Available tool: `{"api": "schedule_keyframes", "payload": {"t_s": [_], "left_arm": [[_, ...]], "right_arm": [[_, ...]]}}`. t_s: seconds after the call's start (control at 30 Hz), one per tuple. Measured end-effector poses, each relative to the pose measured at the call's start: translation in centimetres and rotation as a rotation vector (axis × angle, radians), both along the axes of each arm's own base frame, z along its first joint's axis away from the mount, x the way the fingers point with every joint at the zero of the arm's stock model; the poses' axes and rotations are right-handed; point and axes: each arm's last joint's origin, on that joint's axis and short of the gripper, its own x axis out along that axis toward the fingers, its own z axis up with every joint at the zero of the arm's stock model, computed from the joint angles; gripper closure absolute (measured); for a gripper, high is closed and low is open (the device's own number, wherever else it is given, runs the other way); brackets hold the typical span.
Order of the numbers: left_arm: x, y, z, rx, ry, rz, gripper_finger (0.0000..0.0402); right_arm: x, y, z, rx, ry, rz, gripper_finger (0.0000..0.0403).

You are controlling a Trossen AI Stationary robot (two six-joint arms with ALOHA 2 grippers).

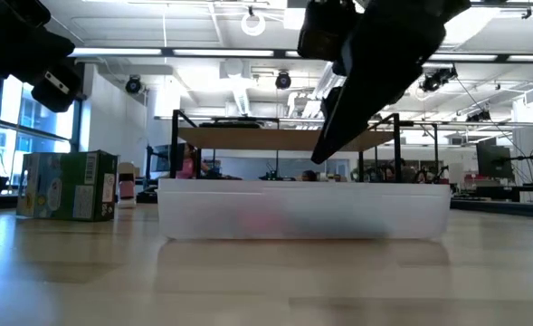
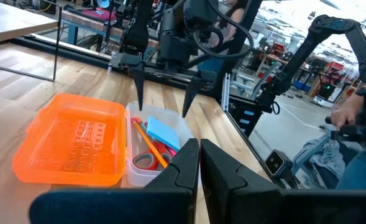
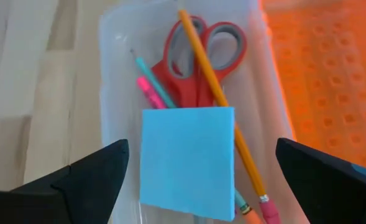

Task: Pack school essentials
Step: Put the crayon box into the orange supply box

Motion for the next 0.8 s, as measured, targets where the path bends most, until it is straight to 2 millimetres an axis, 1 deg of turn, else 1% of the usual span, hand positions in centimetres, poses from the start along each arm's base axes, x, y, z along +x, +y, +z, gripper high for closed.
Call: {"api": "schedule_keyframes", "payload": {"t_s": [0.13, 0.23, 0.47, 0.6, 0.8], "left_arm": [[0.0, 0.0, 0.0, 0.0, 0.0, 0.0, 0.0396], [0.0, 0.0, 0.0, 0.0, 0.0, 0.0, 0.0396], [0.0, 0.0, 0.0, 0.0, 0.0, 0.0, 0.0396], [0.0, 0.0, 0.0, 0.002, 0.0, -0.001, 0.0396], [0.0, 0.0, 0.0, 0.002, 0.0, -0.001, 0.0396]], "right_arm": [[0.1, -0.1, 0.1, 0.031, -0.008, -0.091, 0.0006], [0.4, -0.1, 0.7, 0.047, -0.029, -0.156, 0.0006], [1.9, -0.1, 3.6, 0.032, -0.149, -0.293, 0.0006], [2.5, 0.0, 5.3, 0.019, -0.207, -0.326, 0.0006], [3.0, -0.1, 7.4, -0.018, -0.252, -0.395, 0.0006]]}}
